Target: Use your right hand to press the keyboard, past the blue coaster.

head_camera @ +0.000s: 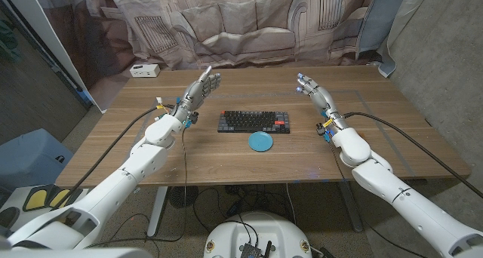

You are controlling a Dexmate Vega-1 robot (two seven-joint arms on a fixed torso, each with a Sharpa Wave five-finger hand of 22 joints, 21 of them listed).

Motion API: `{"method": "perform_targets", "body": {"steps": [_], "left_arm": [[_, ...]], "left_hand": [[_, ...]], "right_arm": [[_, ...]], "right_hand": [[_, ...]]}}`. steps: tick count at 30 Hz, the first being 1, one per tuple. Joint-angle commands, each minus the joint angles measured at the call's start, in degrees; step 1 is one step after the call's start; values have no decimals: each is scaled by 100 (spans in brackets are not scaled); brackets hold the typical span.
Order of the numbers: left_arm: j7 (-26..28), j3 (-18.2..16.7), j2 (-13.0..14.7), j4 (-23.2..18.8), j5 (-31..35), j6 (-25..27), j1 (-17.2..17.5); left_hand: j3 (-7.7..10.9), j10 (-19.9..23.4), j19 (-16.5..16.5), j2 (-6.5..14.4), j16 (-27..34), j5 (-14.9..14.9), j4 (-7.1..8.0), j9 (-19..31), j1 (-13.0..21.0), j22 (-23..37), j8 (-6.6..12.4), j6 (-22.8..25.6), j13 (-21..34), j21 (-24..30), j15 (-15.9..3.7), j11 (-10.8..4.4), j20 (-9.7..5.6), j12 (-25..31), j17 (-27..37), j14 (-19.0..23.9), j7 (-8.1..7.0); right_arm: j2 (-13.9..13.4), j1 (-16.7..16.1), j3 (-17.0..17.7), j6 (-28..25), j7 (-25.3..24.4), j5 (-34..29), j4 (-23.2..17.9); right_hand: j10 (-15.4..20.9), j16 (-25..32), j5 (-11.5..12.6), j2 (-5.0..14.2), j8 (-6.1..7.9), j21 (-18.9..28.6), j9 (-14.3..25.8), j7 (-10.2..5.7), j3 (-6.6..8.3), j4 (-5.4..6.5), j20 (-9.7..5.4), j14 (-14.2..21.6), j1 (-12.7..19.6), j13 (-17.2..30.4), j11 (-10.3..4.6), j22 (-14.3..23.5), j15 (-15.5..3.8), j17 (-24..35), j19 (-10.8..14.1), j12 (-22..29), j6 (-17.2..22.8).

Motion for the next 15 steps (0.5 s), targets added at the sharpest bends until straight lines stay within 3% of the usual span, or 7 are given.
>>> {"method": "perform_targets", "body": {"steps": [1,9,15], "left_arm": [[-231,25,-95,422,-13,-208,-216],[-494,-7,-140,640,-198,-349,-210],[-380,-13,-111,463,-193,-259,-117]], "left_hand": [[12,12,52,37,-4,-16,-50,18,15,23,38,22,11,-20,12,-8,-17,-17,15,13,18],[11,12,54,40,-2,-16,-57,18,17,23,42,26,11,-38,9,-21,-8,-17,15,15,17],[11,11,60,41,-4,-16,-60,18,18,23,42,24,11,-45,16,-23,-20,-17,15,10,16]], "right_arm": [[193,358,46,198,840,978,534],[297,462,37,351,1257,1347,869],[305,395,152,321,1616,1879,949]], "right_hand": [[-1,-35,5,-59,74,-48,16,108,-58,18,38,53,-45,-1,103,9,35,22,61,-18,217],[14,-52,11,-89,35,-79,23,106,-96,40,36,65,-97,0,76,9,42,30,94,-28,168],[22,-57,14,-109,22,-90,25,108,-117,50,30,75,-126,1,67,9,47,33,115,-31,152]]}}
